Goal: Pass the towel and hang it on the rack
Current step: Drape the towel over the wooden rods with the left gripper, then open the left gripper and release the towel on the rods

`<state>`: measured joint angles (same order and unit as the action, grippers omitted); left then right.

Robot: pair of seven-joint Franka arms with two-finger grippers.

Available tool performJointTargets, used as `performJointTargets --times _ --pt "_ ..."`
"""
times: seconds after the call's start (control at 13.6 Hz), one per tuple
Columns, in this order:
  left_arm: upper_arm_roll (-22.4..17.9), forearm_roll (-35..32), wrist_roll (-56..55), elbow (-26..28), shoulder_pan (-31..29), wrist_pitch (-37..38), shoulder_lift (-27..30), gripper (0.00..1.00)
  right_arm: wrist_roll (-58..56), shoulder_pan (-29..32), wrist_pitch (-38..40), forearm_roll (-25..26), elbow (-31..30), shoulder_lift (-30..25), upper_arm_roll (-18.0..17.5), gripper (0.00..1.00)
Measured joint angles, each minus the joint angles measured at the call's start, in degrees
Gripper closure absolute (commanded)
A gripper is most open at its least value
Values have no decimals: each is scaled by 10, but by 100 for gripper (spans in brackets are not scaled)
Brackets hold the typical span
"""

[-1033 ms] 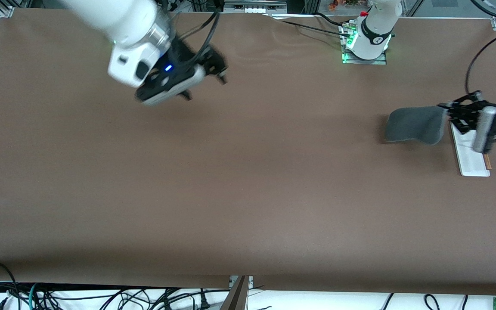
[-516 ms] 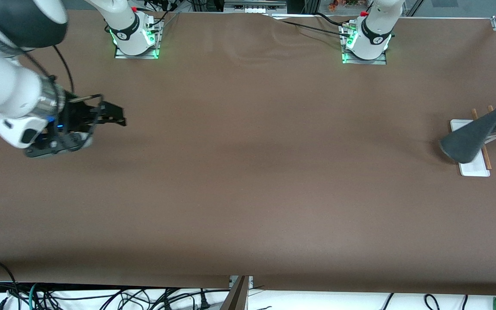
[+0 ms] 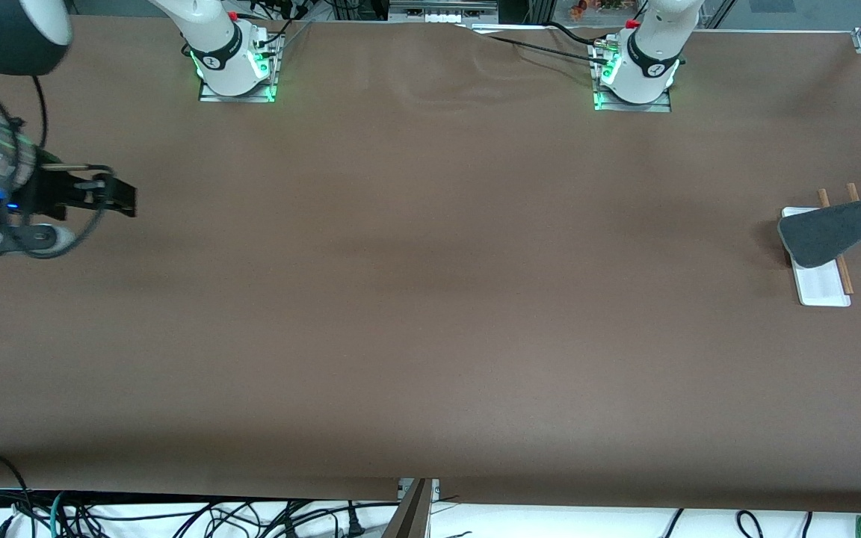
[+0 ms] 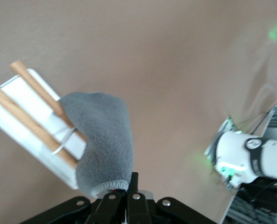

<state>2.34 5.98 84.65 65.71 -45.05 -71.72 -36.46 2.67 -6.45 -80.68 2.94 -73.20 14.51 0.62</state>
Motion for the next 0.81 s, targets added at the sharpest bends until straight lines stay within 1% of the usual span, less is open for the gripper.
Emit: performJointTargets --times 0.22,0.44,0.81 --pt "-2 -8 21 -1 -3 -29 -14 100 -3 27 -27 1 -42 -40 1 0" --pt "-17 -9 52 -3 -9 -57 -18 100 -2 34 -29 5 -57 -69 2 0" --pt "-24 -9 90 -3 -17 -105 -27 100 -3 42 -27 22 -73 -80 -3 0"
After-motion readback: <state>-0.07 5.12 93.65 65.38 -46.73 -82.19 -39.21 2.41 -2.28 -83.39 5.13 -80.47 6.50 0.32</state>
